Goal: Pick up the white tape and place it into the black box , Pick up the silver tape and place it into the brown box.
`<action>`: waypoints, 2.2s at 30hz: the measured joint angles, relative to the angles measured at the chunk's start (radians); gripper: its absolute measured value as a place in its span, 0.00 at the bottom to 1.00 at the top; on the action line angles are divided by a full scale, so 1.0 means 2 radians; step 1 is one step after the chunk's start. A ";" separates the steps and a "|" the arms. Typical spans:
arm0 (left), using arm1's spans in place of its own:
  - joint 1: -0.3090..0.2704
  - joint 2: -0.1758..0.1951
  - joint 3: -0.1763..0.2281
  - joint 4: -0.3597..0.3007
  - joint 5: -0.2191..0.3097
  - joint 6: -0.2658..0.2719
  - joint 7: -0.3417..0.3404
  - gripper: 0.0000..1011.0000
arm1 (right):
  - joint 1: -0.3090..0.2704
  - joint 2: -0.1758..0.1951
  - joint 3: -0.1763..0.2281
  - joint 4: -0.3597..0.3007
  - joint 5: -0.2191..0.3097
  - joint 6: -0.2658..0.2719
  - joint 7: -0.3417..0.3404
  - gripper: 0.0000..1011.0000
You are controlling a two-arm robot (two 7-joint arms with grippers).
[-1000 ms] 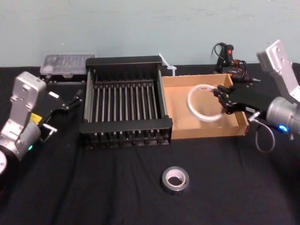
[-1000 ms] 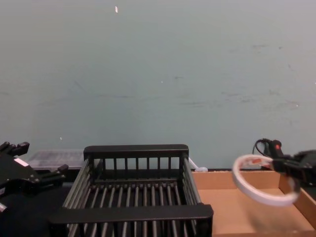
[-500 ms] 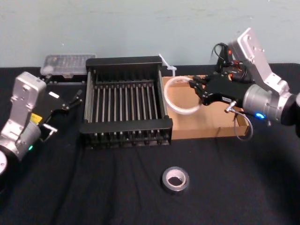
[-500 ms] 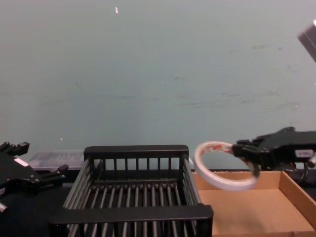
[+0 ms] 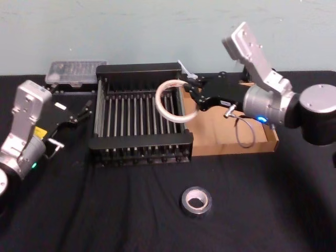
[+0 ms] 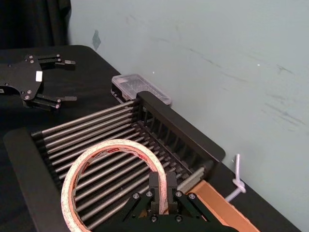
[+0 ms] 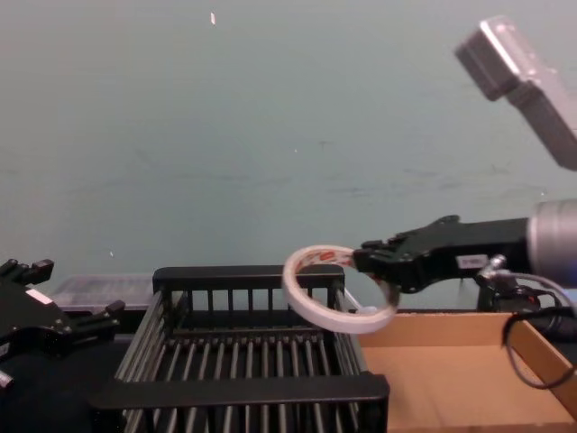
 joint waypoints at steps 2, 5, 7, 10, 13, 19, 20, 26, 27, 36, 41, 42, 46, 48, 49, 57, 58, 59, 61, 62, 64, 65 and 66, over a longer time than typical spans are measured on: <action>0.000 0.000 0.000 0.000 0.000 0.000 0.000 0.99 | 0.007 -0.007 -0.004 0.009 -0.002 0.001 0.001 0.09; 0.000 0.000 0.000 0.000 0.000 0.000 0.000 0.99 | 0.013 -0.014 -0.009 0.019 -0.005 0.001 0.001 0.09; 0.000 0.000 0.000 0.000 0.000 0.000 0.000 0.99 | 0.018 -0.020 -0.012 0.027 -0.006 0.002 0.001 0.09; 0.000 0.000 0.000 0.000 0.000 0.000 0.000 0.99 | 0.025 -0.027 -0.016 0.039 -0.009 0.004 0.002 0.09; 0.000 0.000 0.000 0.000 0.000 0.000 0.000 0.99 | 0.030 -0.033 -0.019 0.049 -0.012 0.003 0.002 0.09; 0.000 0.000 0.000 0.000 0.000 0.000 0.000 0.99 | 0.031 -0.035 -0.019 0.051 -0.013 0.002 0.001 0.09; 0.000 0.000 0.000 0.000 0.000 0.000 0.000 0.99 | 0.031 -0.035 -0.019 0.051 -0.013 0.002 0.001 0.09; 0.000 0.000 0.000 0.000 0.000 0.000 0.000 0.99 | 0.030 -0.034 -0.019 0.049 -0.013 0.003 0.001 0.09; 0.000 0.000 0.000 0.000 0.000 0.000 0.000 0.99 | 0.030 -0.034 -0.019 0.049 -0.013 0.003 0.001 0.09; 0.000 0.000 0.000 0.000 0.000 0.000 0.000 0.99 | 0.030 -0.033 -0.018 0.047 -0.012 0.003 0.001 0.30; 0.000 0.000 0.000 0.000 0.000 0.000 0.000 0.99 | 0.029 -0.033 -0.018 0.047 -0.012 0.003 0.001 0.44; 0.000 0.000 0.000 0.000 0.000 0.000 0.000 0.99 | 0.029 -0.033 -0.018 0.047 -0.012 0.003 0.001 0.46; 0.000 0.000 0.000 0.000 0.000 0.000 0.000 0.99 | 0.029 -0.032 -0.018 0.047 -0.012 0.003 0.001 0.60; 0.000 0.000 0.000 0.000 0.000 0.000 0.000 0.99 | 0.029 -0.032 -0.018 0.047 -0.012 0.003 0.001 0.66; 0.000 0.000 0.000 0.000 0.000 0.000 0.000 0.99 | 0.029 -0.032 -0.018 0.047 -0.011 0.003 0.001 0.70; 0.000 0.000 0.000 0.000 0.000 0.000 0.000 0.99 | 0.029 -0.032 -0.018 0.046 -0.011 0.003 0.001 0.91; 0.000 0.000 0.000 0.000 0.000 0.000 0.000 0.99 | 0.029 -0.032 -0.018 0.046 -0.011 0.003 0.001 0.93; 0.000 0.000 0.000 0.000 0.000 0.000 0.000 0.99 | 0.029 -0.032 -0.018 0.046 -0.011 0.003 0.001 0.97; 0.000 0.000 0.000 0.000 0.000 0.000 0.000 0.99 | 0.029 -0.032 -0.018 0.046 -0.011 0.003 0.001 0.99; 0.000 0.000 0.000 0.000 0.000 0.000 0.000 0.99 | 0.029 -0.032 -0.018 0.046 -0.011 0.003 0.001 0.99; 0.000 0.000 0.000 0.000 0.000 0.000 0.000 0.99 | 0.028 -0.031 -0.018 0.044 -0.011 0.004 0.001 0.99; 0.000 0.000 0.000 0.000 0.000 0.000 0.000 0.99 | 0.026 -0.029 -0.016 0.040 -0.011 0.005 0.001 0.99; 0.000 0.000 0.000 0.000 0.000 0.000 0.000 0.99 | 0.025 -0.028 -0.015 0.037 -0.010 0.006 0.001 0.99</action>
